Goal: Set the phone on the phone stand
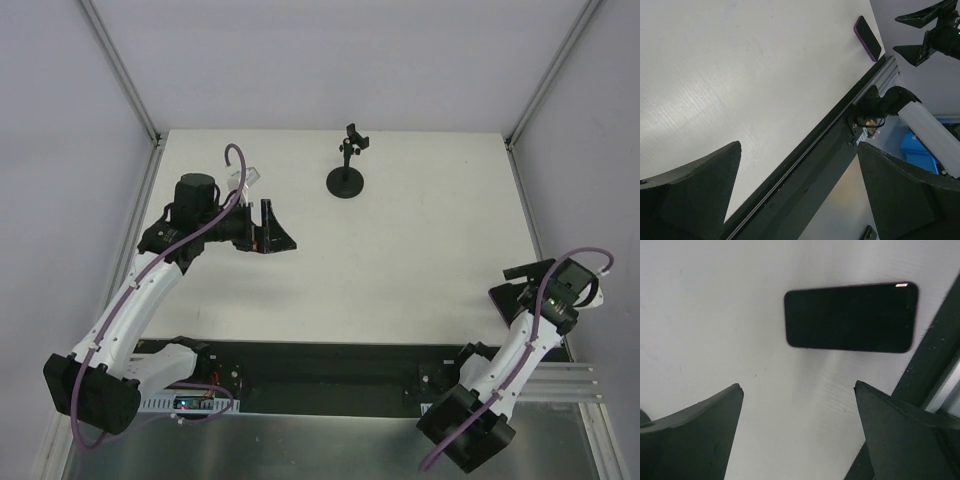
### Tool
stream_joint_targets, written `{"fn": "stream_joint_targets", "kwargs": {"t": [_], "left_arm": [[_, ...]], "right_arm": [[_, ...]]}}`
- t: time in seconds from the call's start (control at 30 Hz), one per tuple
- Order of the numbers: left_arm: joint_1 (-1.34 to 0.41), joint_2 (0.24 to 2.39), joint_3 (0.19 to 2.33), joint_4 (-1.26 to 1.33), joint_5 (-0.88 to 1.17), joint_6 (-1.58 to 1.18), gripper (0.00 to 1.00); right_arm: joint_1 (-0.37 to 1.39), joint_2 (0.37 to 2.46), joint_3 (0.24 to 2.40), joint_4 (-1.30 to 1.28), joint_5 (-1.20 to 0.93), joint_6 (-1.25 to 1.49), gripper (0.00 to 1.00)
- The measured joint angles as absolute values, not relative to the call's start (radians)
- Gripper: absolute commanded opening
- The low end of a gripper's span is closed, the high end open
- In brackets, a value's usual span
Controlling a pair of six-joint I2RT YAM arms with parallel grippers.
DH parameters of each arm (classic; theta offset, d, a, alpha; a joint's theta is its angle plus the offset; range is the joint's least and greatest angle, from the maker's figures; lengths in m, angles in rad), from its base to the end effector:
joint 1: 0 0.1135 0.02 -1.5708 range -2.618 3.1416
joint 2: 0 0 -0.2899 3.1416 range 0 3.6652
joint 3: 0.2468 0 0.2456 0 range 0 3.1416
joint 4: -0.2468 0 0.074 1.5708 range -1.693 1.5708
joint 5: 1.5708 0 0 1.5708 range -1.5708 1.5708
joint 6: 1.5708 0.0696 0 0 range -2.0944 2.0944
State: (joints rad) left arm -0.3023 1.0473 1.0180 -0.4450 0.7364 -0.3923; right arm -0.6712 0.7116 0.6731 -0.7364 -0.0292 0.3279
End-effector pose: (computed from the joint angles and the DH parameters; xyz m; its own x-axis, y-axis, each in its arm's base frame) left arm 0.2024 -0.1121 0.3602 -0.7053 -0.0768 -0.7048 0.5642 0.5412 -0.6235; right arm 0.1135 -0.0875 0.2532 -0.3237 0.6682 -0.6698 0.7495 0.6132 0.2494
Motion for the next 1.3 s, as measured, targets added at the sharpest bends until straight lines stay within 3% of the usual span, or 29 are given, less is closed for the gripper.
{"fn": "stream_joint_targets", "kwargs": {"t": [0.37, 0.77, 1.0, 1.3], "left_arm": [[-0.302, 1.029, 0.926, -0.399, 0.724, -0.318, 0.99], [-0.398, 1.024, 0.835, -0.329, 0.723, -0.319, 0.99], [-0.407, 1.031, 0.834, -0.321, 0.722, -0.319, 0.99], [-0.407, 1.031, 0.834, -0.319, 0.722, -0.318, 0.99]], "right_arm": [[-0.895, 0.744, 0.575, -0.599, 0.112, 0.447, 0.96], [-1.016, 1.036, 0.525, -0.4, 0.078, 0.408, 0.96], [-1.027, 1.195, 0.554, -0.303, -0.018, 0.392, 0.96], [-0.965, 1.23, 0.57, -0.26, -0.027, 0.368, 0.98]]}}
